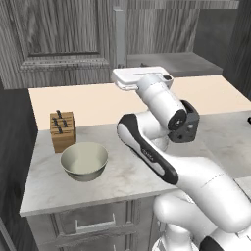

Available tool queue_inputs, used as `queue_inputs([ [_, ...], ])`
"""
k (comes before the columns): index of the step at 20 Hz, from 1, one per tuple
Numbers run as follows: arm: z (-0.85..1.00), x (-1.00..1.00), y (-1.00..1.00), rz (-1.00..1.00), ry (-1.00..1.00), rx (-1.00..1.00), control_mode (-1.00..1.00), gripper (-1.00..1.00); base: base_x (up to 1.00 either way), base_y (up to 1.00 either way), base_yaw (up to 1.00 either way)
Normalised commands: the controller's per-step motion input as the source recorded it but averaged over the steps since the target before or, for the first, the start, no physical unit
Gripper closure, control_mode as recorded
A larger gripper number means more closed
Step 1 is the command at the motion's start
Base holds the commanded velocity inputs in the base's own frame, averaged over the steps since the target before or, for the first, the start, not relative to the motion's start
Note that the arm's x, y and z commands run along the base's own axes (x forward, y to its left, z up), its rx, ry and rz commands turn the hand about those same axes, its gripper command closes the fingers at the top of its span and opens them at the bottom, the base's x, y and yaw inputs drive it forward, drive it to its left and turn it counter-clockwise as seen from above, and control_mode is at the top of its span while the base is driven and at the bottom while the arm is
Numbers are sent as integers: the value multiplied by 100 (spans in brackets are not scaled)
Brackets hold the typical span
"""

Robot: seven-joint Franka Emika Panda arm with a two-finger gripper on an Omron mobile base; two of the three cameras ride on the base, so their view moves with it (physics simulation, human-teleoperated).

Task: Open the cabinet. Pick the bowls from the counter and place them in the cabinet. Then close the cabinet.

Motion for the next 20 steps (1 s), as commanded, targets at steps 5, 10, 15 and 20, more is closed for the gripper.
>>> queue_inputs([
  [5, 0, 46, 0, -10, -5, 0, -100, -100, 0, 0, 0],
  [10, 0, 33, 20, -12, -6, -1, -100, -100, 0, 0, 0],
  [15, 0, 10, 29, -3, -2, -1, -100, -100, 0, 0, 0],
  [20, 8, 17, 11, 0, 0, 0, -100, -100, 0, 0, 0],
])
